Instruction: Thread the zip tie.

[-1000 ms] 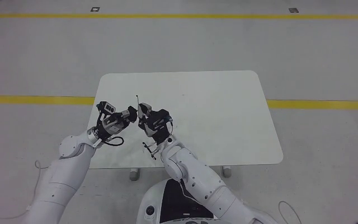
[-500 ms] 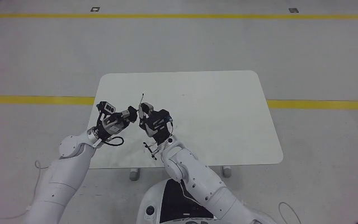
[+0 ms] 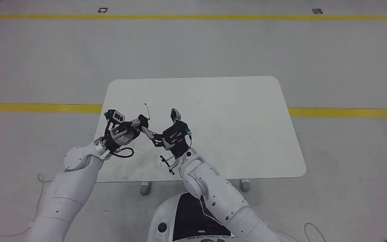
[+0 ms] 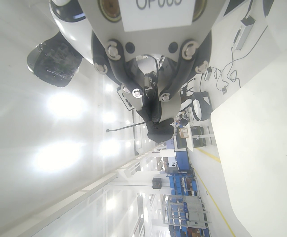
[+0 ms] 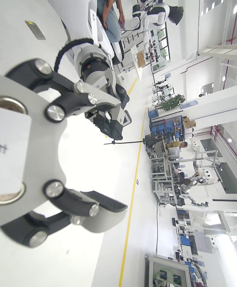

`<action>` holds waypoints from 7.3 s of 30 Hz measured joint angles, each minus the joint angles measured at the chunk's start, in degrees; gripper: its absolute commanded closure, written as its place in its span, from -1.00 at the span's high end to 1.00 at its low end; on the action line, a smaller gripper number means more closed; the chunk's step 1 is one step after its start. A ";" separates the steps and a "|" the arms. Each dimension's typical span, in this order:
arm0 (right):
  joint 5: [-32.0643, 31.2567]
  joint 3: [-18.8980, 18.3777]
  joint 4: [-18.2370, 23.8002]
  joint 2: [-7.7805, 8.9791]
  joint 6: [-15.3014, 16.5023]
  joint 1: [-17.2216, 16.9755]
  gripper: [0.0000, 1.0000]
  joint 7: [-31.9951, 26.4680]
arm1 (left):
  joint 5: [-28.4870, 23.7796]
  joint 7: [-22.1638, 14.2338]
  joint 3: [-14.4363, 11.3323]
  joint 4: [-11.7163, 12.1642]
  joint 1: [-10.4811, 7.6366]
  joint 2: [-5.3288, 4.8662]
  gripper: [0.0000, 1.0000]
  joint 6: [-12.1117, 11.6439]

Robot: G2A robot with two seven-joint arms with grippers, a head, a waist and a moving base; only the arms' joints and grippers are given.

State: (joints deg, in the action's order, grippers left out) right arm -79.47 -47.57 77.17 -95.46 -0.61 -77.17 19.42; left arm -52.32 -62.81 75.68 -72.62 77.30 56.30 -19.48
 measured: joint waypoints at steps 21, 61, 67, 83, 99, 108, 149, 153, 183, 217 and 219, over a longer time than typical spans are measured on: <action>-10.48 0.38 -0.26 5.67 2.26 2.97 1.00 1.24 | -7.17 -5.27 0.95 3.71 -3.98 -0.14 -1.00 16.14; -10.48 9.79 -12.88 5.26 -12.51 11.38 0.12 15.12 | -26.87 -5.10 -2.32 5.50 -3.78 0.36 -1.00 38.96; -10.44 10.19 -13.64 4.65 -12.21 11.66 -0.06 15.76 | -26.86 -5.12 -2.38 5.51 -3.79 0.33 -1.00 38.96; -10.48 11.51 -17.65 2.15 -11.08 14.19 -0.42 16.43 | -26.86 -5.12 -2.37 5.51 -3.79 0.33 -1.00 38.96; -10.48 12.04 -20.13 0.63 -10.64 15.82 -0.76 17.50 | -26.86 -5.12 -2.37 5.51 -3.79 0.33 -1.00 38.96; -10.48 11.72 -21.07 0.12 -10.28 16.02 -0.78 18.19 | -26.86 -5.12 -2.37 5.51 -3.79 0.33 -1.00 38.96; -10.48 9.74 -20.70 0.54 -11.75 14.05 -1.00 20.01 | -26.86 -5.12 -2.37 5.51 -3.79 0.33 -1.00 38.96; -10.48 9.75 -19.99 0.91 -12.25 13.62 -1.00 19.87 | -26.86 -5.12 -2.37 5.51 -3.79 0.33 -1.00 38.96; -10.48 9.81 -14.61 4.62 -15.14 10.49 -1.00 17.28 | -26.86 -5.12 -2.37 5.51 -3.79 0.33 -1.00 38.96; -10.48 10.58 -9.59 8.09 -17.49 8.54 -1.00 13.65 | -26.86 -5.12 -2.37 5.51 -3.79 0.33 -1.00 38.96; -10.48 10.61 -9.34 8.30 -17.51 8.40 -1.00 13.30 | -26.86 -5.12 -2.37 5.51 -3.79 0.33 -1.00 38.96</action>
State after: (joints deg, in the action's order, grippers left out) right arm -89.95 -36.96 67.83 -87.16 -18.12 -68.77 32.73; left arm -79.18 -67.93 73.31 -67.11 73.51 56.63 19.48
